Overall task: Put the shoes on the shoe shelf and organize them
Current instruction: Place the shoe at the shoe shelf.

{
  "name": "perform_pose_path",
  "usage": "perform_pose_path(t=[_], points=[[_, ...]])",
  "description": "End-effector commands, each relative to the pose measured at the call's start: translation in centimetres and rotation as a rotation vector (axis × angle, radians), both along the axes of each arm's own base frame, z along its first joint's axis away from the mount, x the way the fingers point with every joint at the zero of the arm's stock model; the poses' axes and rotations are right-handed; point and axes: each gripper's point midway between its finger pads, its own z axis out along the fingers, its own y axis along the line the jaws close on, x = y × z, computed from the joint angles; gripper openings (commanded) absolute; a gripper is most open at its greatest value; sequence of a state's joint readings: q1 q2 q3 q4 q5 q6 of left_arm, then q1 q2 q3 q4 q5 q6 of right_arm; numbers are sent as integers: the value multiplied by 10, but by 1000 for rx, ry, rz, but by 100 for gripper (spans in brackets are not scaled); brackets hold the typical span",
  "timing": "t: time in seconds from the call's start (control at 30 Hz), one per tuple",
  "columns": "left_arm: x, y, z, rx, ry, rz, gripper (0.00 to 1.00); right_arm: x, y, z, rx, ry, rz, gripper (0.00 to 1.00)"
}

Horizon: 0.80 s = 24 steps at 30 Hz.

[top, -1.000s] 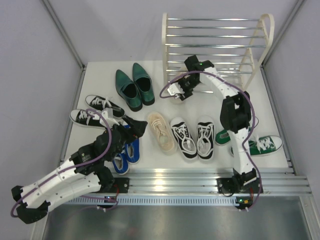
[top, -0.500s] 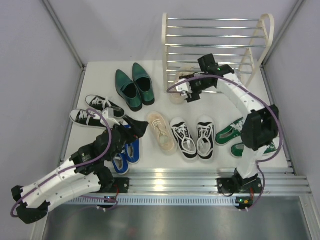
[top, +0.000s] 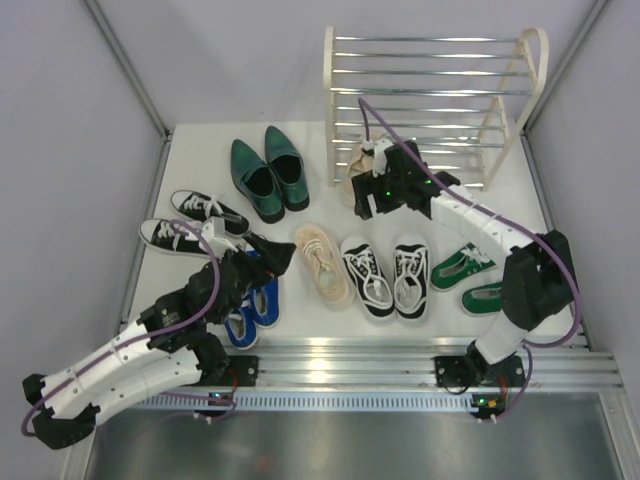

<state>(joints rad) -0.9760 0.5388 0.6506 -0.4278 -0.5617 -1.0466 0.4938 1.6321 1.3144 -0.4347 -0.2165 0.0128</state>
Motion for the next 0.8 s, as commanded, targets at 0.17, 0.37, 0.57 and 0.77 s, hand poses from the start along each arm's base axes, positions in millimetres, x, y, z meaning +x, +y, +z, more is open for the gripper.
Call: perform_pose_path(t=[0.17, 0.37, 0.57, 0.77], points=[[3, -4, 14, -63, -23, 8, 88, 46, 6, 12, 57, -104, -485, 81], [3, -5, 9, -71, -9, 8, 88, 63, 13, 21, 118, -150, -517, 79], [4, -8, 4, -62, 7, 11, 88, 79, 24, 19, 132, -169, -507, 76], [4, -8, 4, -66, 10, 13, 88, 97, 18, 35, 156, -229, -557, 69]])
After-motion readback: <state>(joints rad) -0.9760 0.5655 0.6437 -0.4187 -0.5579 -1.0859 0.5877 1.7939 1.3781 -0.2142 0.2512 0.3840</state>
